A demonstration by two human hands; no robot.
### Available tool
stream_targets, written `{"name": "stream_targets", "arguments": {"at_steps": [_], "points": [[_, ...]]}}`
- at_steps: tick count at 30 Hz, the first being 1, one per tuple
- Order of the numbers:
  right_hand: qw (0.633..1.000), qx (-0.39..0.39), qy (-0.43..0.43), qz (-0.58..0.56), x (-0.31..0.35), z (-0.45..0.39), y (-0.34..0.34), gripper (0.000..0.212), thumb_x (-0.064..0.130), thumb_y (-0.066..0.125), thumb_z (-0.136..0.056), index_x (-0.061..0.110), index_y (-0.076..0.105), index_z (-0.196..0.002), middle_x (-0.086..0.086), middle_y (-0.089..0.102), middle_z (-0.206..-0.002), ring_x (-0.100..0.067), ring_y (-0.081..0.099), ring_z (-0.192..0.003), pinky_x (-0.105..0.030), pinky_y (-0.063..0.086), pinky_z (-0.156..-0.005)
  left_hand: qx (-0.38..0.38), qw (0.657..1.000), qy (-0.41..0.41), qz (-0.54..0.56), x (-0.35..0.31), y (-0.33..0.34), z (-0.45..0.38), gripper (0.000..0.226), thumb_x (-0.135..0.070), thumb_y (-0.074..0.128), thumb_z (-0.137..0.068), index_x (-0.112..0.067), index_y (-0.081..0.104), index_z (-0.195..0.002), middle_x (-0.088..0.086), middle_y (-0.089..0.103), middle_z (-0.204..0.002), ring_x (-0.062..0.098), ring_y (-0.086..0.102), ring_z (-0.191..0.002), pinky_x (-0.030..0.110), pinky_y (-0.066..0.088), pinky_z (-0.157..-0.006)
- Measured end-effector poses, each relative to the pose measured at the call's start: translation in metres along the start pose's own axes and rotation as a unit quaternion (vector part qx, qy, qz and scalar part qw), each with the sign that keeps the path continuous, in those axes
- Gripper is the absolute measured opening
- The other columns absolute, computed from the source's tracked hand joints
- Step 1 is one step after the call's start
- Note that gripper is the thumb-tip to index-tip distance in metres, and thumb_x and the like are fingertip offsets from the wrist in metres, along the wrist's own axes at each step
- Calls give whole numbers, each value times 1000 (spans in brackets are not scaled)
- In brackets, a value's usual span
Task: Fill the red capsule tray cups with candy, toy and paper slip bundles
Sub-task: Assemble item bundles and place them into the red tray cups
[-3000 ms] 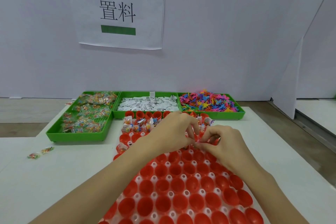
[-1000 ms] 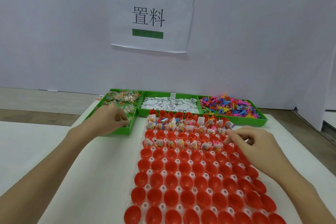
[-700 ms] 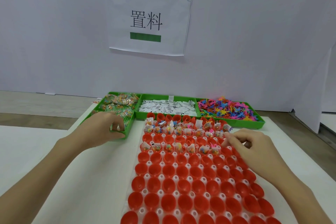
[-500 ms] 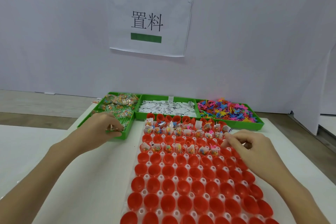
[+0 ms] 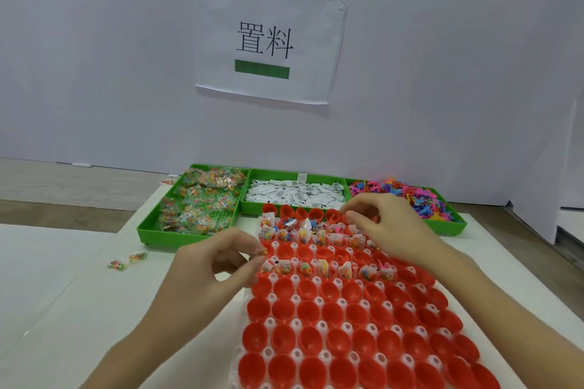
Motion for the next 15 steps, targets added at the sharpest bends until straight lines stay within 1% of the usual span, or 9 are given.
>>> {"name": "stream_targets", "arguments": {"at_steps": [1,3,5,7,9,11,13,15], "points": [[1000,1,-1,15,0,-17,3,16,23,63,-99,27,75,-110,12,73,-96,2,64,-84,-12,49,-77,6,1000,-2,11,2,1,1,17,-9,79,-85,-24,73,-89,1,75,-76,20,75,-66,26,60,-67],[999,11,8,35,-2,-51,12,18,20,63,-100,22,77,-111,3,75,-104,-8,67,-90,-26,54,-87,6,999,-19,28,8,-1,3,18,-9,77,-87,-26,70,-89,5,74,-74,22,76,-68,25,60,-70],[997,32,18,71,-6,-79,25,19,16,64,-99,18,78,-112,-3,76,-111,-12,66,-91,-26,51,-86,1,999,-38,38,13,-6,3,19,-9,76,-88,-26,67,-88,8,74,-73,23,76,-70,26,60,-72],[993,47,23,104,-11,-100,35,19,14,66,-98,14,79,-111,-6,76,-115,-15,69,-97,-26,52,-88,-3,998,-43,36,16,-8,3,20,-9,75,-89,-27,66,-87,9,74,-73,22,75,-70,24,59,-71],[989,55,29,133,-15,-113,42,18,14,70,-95,9,79,-110,-8,76,-115,-20,71,-103,-31,55,-93,-8,999,-39,34,15,-8,4,19,-11,75,-89,-28,65,-87,9,73,-73,22,75,-69,22,58,-70],[984,66,40,163,-21,-119,47,22,15,75,-92,6,77,-111,-10,75,-115,-23,71,-105,-35,56,-95,-9,999,-37,37,13,-6,5,15,-17,75,-88,-28,65,-88,8,73,-72,21,74,-68,23,58,-70],[979,85,46,182,-26,-121,52,26,17,78,-89,5,77,-112,-11,74,-118,-25,70,-106,-39,56,-95,-7,999,-37,37,13,-3,6,11,-22,75,-87,-27,65,-89,6,72,-70,22,74,-68,25,58,-70],[977,93,42,186,-30,-121,55,23,18,79,-88,7,78,-109,-11,74,-117,-25,71,-103,-38,56,-94,-8,999,-31,27,12,-1,7,13,-18,75,-88,-26,66,-90,3,71,-69,21,73,-67,26,58,-70]]}}
Point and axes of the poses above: each hand's wrist, its own z-axis away from the middle knuckle, its own y-axis out of the palm, x = y × z, the point moved 3 cm from there along -z, towards the middle knuckle
